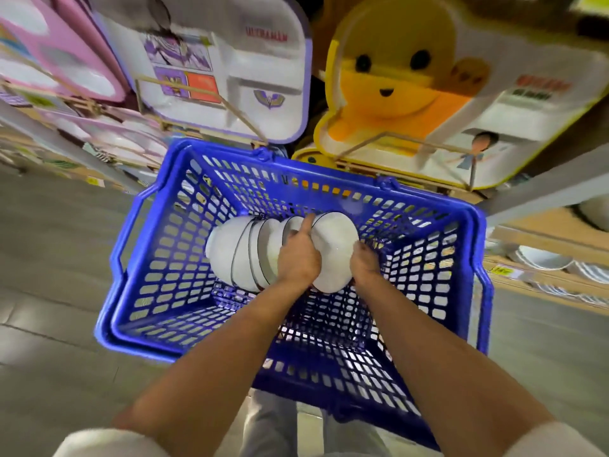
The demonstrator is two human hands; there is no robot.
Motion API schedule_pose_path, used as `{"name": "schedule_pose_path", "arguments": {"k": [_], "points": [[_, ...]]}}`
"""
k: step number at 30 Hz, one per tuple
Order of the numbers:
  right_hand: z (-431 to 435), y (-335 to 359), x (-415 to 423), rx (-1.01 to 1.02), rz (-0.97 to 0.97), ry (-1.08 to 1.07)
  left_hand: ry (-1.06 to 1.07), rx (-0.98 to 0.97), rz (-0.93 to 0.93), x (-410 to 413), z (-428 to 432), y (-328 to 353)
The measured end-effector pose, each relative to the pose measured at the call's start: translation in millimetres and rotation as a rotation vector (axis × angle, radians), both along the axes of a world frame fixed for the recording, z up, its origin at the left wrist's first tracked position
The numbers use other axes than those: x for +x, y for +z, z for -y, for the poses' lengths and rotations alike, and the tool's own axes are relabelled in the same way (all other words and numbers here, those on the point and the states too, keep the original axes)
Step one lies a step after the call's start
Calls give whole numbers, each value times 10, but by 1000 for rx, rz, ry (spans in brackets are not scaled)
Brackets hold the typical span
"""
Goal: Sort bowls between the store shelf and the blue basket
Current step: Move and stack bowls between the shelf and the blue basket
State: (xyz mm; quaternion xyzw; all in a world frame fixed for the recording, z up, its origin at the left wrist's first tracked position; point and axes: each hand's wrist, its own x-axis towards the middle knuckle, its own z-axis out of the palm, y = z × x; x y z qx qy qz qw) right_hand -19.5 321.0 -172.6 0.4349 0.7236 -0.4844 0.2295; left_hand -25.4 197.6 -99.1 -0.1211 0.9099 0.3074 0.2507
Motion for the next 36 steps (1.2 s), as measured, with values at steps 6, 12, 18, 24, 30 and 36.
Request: {"name": "schedule_pose_path", "arguments": {"k": [6,12,18,24,30,36], "points": [[-133,664,58,-201,-96,-254,43,197,12,-16,135,606],[-223,1510,169,-461,-266,-235,113,429,-20,-13,272,1341],[-198,2381,263,-643,-529,-203,216,692,-9,82,379,2083],[-78,3039,301,-700,-759,-237,215,836,-22,126,462,2626],[93,3570,393,-727,-859,-359,174,827,-270,141,470,3032],[239,3999,616,-752,-942,-438,384,1300,-360,303,404,3331]]}}
